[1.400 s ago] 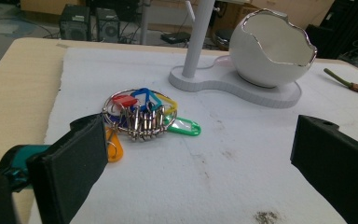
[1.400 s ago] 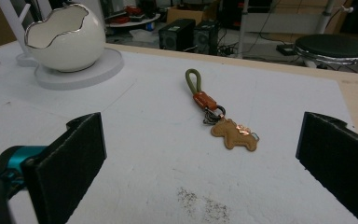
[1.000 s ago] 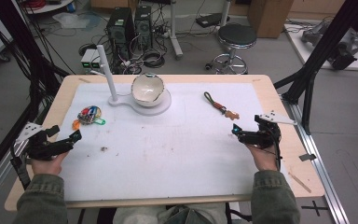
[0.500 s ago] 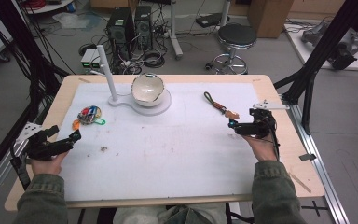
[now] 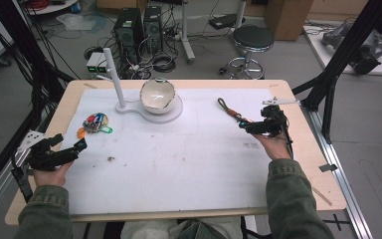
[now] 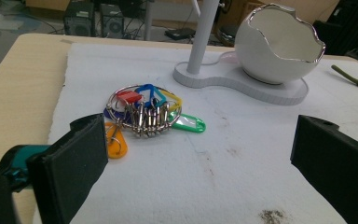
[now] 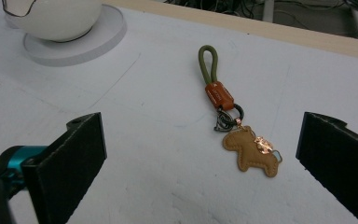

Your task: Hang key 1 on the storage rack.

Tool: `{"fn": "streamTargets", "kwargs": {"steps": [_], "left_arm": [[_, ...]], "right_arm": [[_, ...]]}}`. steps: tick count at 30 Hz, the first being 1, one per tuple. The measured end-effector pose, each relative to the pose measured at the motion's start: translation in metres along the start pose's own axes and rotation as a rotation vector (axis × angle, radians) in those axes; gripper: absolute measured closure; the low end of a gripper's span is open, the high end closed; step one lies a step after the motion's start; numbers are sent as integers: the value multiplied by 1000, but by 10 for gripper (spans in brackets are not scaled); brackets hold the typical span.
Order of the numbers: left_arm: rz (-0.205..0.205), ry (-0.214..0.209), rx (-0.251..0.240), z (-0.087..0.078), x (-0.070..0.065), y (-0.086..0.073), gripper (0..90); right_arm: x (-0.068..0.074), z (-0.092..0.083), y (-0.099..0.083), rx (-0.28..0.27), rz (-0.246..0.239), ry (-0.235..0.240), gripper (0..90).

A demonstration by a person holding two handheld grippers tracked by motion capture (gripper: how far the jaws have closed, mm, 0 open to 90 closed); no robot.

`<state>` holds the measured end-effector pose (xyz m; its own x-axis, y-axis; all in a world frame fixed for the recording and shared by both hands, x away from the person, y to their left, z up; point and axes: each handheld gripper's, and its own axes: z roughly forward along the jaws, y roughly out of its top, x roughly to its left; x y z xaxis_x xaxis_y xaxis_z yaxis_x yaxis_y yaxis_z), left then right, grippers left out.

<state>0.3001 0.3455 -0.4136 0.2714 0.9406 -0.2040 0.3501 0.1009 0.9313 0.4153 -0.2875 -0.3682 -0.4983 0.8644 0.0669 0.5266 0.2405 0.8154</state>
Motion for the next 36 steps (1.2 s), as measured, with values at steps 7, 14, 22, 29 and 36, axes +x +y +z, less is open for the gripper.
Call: {"fn": "streamTargets", "kwargs": {"steps": [7,14,22,29,36], "left_arm": [[-2,3,1,0,0,0,44],[-6,1,9,2,0,0,44],[-3,4,17,2,0,0,44],[2,5,25,2,0,1,44],[0,2,31,2,1,1,44]], "right_arm": [[2,12,15,37,-29,5,5],[1,22,28,75,-38,10,5],[1,36,45,105,-64,12,5],[0,56,57,134,-61,37,5],[0,75,63,197,-89,40,5]]}}
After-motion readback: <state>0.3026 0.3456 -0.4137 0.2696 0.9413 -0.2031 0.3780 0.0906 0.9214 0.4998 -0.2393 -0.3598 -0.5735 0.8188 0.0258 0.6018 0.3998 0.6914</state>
